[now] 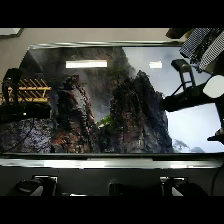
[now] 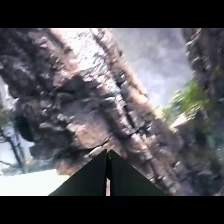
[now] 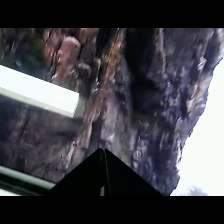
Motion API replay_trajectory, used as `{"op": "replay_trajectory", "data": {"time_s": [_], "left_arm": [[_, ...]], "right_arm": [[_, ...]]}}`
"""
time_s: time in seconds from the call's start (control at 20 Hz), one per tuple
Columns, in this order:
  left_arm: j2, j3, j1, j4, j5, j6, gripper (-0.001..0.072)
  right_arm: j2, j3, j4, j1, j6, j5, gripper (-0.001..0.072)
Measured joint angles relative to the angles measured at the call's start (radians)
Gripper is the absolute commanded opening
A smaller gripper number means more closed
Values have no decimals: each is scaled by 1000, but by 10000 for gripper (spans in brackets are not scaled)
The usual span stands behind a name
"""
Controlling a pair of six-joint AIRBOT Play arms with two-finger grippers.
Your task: Fold the clothes and pants, and hang the long-sleeved shirts on hangers.
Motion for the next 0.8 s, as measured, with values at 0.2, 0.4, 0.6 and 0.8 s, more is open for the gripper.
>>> {"op": "replay_trajectory", "data": {"time_s": [0.2, 0.4, 0.6, 0.8], "left_arm": [[5, -19, 4, 31, 1, 41, 23], [5, -24, 4, 47, 0, 54, 22], [5, -26, 4, 49, 1, 58, 23], [5, -26, 4, 51, 1, 61, 23]], "right_arm": [[21, -51, -2, 17, -4, 24, 23], [27, -64, 6, 21, -3, 34, 23], [28, -68, 8, 22, 2, 36, 23], [28, -68, 9, 22, 3, 36, 23]]}}
